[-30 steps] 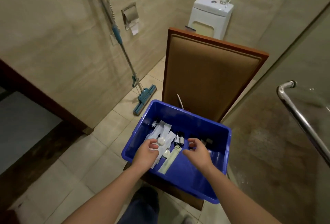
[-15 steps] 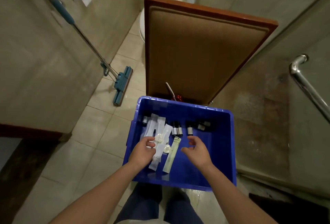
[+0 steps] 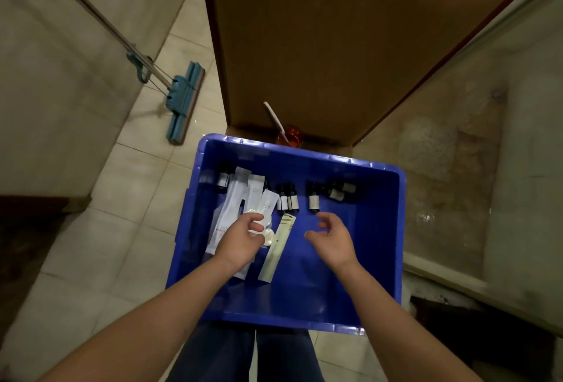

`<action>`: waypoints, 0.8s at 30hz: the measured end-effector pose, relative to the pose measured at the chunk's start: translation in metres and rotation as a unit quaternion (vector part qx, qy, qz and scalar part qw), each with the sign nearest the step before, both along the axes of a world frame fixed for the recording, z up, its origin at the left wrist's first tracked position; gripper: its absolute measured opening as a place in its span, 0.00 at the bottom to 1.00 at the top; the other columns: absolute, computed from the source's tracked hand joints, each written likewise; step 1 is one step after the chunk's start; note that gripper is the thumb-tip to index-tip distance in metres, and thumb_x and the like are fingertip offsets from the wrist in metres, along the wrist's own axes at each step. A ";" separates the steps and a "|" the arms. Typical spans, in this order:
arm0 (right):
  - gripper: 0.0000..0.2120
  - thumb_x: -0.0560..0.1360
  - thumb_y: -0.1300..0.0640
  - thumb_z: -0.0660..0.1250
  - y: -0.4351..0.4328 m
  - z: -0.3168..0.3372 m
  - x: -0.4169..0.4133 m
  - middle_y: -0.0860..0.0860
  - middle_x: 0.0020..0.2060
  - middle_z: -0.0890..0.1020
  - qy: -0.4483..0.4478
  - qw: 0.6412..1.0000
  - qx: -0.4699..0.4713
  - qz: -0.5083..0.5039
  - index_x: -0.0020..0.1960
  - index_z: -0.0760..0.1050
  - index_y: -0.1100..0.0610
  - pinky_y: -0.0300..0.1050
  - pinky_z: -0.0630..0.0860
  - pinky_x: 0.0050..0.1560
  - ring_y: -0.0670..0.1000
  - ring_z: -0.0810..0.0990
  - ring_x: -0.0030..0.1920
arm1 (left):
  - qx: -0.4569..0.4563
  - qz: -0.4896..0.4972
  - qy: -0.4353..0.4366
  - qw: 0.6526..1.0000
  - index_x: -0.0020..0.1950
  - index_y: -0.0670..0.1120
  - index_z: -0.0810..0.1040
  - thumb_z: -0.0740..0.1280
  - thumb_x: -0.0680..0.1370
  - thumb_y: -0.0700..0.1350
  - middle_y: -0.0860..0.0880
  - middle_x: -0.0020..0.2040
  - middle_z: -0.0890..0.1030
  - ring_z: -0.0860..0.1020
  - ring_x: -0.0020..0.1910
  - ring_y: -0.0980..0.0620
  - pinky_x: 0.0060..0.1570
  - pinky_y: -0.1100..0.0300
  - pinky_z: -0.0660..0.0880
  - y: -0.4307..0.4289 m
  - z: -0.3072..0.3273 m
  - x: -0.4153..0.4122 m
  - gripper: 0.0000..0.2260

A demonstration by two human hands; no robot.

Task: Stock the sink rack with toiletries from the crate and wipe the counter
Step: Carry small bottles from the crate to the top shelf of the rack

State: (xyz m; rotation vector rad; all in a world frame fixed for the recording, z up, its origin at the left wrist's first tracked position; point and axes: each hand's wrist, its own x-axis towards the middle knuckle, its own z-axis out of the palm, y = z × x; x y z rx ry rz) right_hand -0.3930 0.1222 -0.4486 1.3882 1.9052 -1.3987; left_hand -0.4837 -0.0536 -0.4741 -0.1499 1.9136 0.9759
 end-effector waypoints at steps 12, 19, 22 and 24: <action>0.22 0.74 0.57 0.71 0.057 -0.089 -0.018 0.51 0.59 0.76 -0.009 1.000 0.022 -0.007 0.67 0.71 0.54 0.44 0.75 0.50 0.52 0.78 0.55 | 0.002 -0.057 0.044 0.997 0.67 0.50 0.72 0.66 0.75 0.38 0.54 0.55 0.77 0.77 0.51 0.53 0.55 0.56 0.76 0.079 -0.069 -0.001 0.21; 0.17 0.73 0.52 0.73 0.060 -0.129 -0.028 0.48 0.52 0.79 0.009 0.998 0.056 -0.028 0.60 0.74 0.53 0.44 0.76 0.47 0.49 0.79 0.50 | -0.068 -0.243 0.298 0.921 0.72 0.50 0.67 0.72 0.71 0.45 0.50 0.66 0.71 0.65 0.68 0.50 0.66 0.58 0.63 0.100 -0.101 -0.014 0.31; 0.14 0.72 0.50 0.74 0.060 -0.137 -0.030 0.47 0.49 0.79 0.000 0.996 0.084 -0.026 0.53 0.72 0.50 0.46 0.77 0.45 0.49 0.80 0.47 | -0.080 -0.279 0.335 0.896 0.74 0.50 0.64 0.73 0.70 0.48 0.50 0.68 0.69 0.62 0.70 0.49 0.70 0.56 0.58 0.101 -0.116 -0.012 0.35; 0.14 0.71 0.49 0.74 0.058 -0.141 -0.031 0.45 0.47 0.79 -0.008 0.995 0.102 -0.015 0.51 0.71 0.49 0.45 0.76 0.43 0.48 0.79 0.45 | -0.087 -0.295 0.352 0.884 0.75 0.50 0.63 0.73 0.69 0.49 0.50 0.70 0.67 0.60 0.72 0.48 0.71 0.55 0.55 0.101 -0.124 -0.010 0.36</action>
